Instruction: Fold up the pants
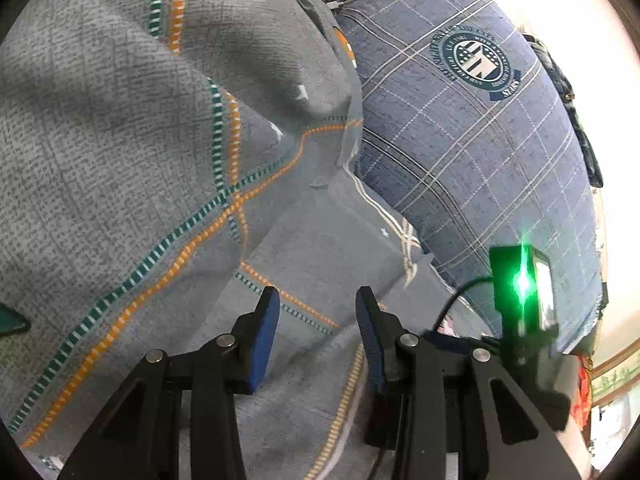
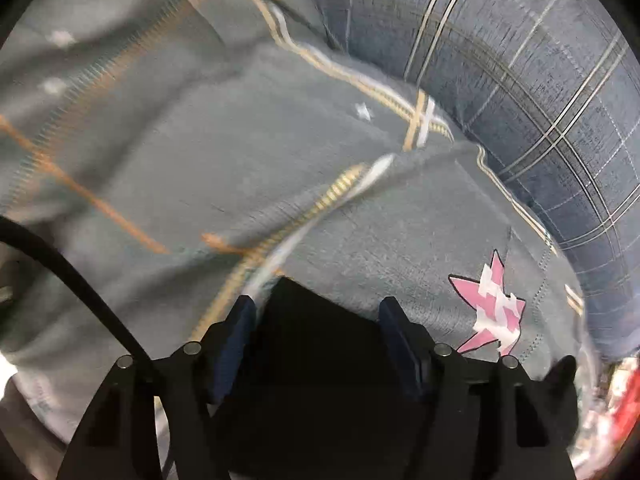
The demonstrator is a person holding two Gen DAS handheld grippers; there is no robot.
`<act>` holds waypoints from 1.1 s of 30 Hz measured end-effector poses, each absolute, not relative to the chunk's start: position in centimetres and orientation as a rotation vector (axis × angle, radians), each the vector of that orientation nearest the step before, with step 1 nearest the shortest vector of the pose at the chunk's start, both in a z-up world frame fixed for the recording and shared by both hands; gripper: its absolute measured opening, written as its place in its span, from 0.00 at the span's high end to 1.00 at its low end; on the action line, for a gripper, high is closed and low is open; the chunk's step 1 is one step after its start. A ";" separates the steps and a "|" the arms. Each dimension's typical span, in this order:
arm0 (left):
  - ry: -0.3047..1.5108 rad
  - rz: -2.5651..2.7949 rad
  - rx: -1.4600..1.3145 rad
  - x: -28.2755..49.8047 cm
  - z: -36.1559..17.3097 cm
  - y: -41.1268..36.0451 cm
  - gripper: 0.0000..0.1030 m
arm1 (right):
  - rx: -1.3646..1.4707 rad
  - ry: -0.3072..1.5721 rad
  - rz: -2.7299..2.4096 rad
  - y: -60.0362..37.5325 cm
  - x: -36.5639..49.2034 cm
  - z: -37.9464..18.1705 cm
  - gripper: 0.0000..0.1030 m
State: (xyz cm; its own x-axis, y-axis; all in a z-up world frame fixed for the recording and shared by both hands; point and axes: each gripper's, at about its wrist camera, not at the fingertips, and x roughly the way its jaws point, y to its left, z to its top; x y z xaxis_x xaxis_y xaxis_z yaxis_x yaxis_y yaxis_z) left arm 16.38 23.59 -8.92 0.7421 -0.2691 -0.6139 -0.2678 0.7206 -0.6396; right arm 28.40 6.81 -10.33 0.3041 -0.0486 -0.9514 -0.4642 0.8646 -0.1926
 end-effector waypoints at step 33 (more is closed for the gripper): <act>0.859 -0.488 -0.324 18.5 -3.7 -3.7 0.92 | 0.136 1.049 0.438 -15.1 26.2 -1.3 0.88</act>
